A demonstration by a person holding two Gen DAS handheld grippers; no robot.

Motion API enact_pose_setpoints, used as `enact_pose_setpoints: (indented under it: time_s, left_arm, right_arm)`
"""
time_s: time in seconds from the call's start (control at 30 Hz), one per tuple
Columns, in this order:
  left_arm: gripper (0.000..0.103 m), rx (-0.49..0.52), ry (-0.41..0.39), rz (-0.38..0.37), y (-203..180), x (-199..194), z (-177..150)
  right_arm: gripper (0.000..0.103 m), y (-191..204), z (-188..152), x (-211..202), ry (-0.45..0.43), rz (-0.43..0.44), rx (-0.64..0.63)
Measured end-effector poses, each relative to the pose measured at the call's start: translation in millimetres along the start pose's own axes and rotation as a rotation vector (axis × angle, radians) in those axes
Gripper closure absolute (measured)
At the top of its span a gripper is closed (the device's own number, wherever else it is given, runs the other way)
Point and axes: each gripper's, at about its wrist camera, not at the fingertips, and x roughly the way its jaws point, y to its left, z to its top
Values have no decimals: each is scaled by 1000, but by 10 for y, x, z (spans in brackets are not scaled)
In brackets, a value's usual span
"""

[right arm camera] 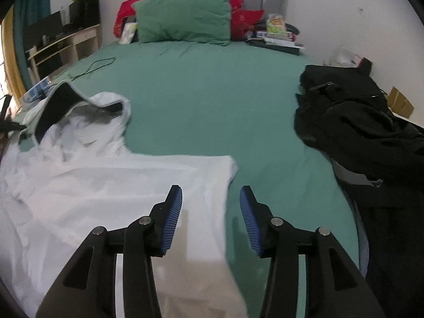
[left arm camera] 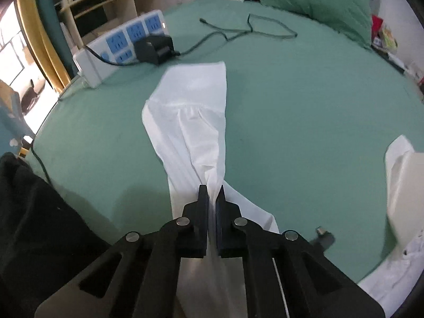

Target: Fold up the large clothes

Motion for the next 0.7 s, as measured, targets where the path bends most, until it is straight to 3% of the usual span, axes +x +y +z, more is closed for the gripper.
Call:
enact_pose_setpoints:
  time_s: [0.13,0.23,0.47,0.57,0.7]
  left_arm:
    - [100,10,-157,-30,-58,-578,26]
    - [101,9,-249,-96,-160,-1092,60]
    - [100,123,-386,-275,-950,-2203,-134]
    - [100,180,-410,-353,-1429,-2543,-419]
    - [100,247,-320,-455,-2051,-2529,-876]
  right_arm:
    - [57,118,66,-98,-14,19,-43]
    - [57,179,99,-252,-43,53,-37]
    - [57,63,13,-406,-21,159,66]
    - [57,-26,-90,-432,16,173,96]
    - [57,-148,-225,-564,8,186,143]
